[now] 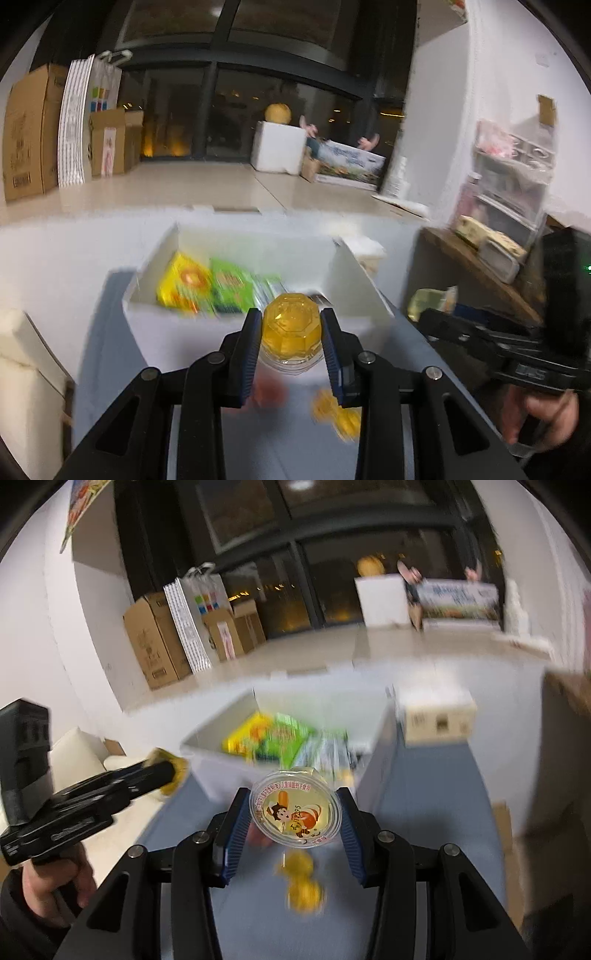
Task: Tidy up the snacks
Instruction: 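Release both yellow jelly cups into the white box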
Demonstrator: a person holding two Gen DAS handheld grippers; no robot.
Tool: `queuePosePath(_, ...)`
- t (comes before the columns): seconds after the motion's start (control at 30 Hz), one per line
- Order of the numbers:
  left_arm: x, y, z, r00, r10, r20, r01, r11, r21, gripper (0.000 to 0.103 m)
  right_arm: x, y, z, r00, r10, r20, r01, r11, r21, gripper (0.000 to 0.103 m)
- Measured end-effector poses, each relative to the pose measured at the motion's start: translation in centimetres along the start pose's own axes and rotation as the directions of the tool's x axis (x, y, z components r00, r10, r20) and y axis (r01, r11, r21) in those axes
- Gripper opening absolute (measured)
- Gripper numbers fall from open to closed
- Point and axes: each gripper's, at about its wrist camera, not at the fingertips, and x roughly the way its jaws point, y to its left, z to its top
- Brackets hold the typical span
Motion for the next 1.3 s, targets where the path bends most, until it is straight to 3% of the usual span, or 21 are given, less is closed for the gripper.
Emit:
queuePosePath(0.13,4.8,1.9,3.3,1.0,-0.009,-0.028,0.008,1.0,-0.028,0.036,3.8,-1.1,3.7,0.999,-0.017,-0.036,0.017,1.0,0.016,0.05)
queuePosePath(0.23,7.8,2.2,3.8,0.996,0.058,-0.074,-0.057,0.998,0.015,0.037,6.8,-2.1,4.9,0.997,-0.021,-0.08,0.023,0.999,0.032,0.051)
queuePosePath(0.27,8.7,2.5,3.9,0.993,0.063,-0.099,-0.062,0.998,0.011,0.047,7.8,-2.4,5.0,0.995,-0.022,-0.098,0.026,0.999,0.04,0.051)
queuePosePath(0.3,9.7,2.9,3.8,0.989,0.083,-0.125,-0.083,0.997,0.002,0.074,8.4,-2.6,4.9,0.993,-0.019,-0.116,0.024,0.999,0.041,0.062)
queuePosePath(0.33,10.1,3.3,3.8,0.985,0.105,-0.139,-0.108,0.994,-0.01,0.092,8.9,-2.6,4.8,0.991,-0.021,-0.13,0.026,0.999,0.039,0.084)
queuePosePath(0.37,10.3,3.6,3.7,0.984,0.115,-0.138,-0.119,0.993,-0.022,0.103,9.0,-2.7,4.6,0.991,-0.03,-0.13,0.036,0.999,0.039,0.093)
queuePosePath(0.4,10.2,3.9,3.6,0.985,0.116,-0.126,-0.12,0.992,-0.029,0.103,9.0,-2.8,4.3,0.991,-0.032,-0.13,0.037,0.999,0.039,0.098)
queuePosePath(0.5,9.8,4.1,3.3,0.985,0.119,-0.126,-0.123,0.992,-0.028,0.103,8.8,-3.0,3.7,0.99,-0.033,-0.14,0.039,0.998,0.039,0.103)
queuePosePath(0.77,7.7,2.7,3.3,0.983,0.135,-0.124,-0.134,0.991,0.023,0.103,7.0,-2.2,4.3,0.995,-0.018,-0.101,0.021,0.999,0.032,0.103)
queuePosePath(0.87,4.6,2.0,2.0,0.988,0.123,-0.098,-0.119,0.992,0.04,0.103,4.6,-1.2,3.6,0.998,0.018,-0.063,-0.017,1.0,0.018,0.103)
queuePosePath(1.07,-1.3,0.9,-3.1,0.989,0.109,-0.097,-0.109,0.994,0.009,0.103,-0.1,0.1,-1.7,0.999,0.037,-0.031,-0.036,0.998,0.043,0.103)
queuePosePath(1.2,-3.4,0.3,-6.6,0.988,0.099,-0.117,-0.103,0.994,-0.032,0.103,-1.1,1.0,-7.0,0.998,-0.011,-0.061,0.014,0.999,0.045,0.103)
queuePosePath(1.3,-3.9,0.1,-8.0,0.985,0.108,-0.135,-0.114,0.993,-0.034,0.103,-0.6,1.2,-9.1,0.993,-0.024,-0.112,0.03,0.998,0.048,0.103)
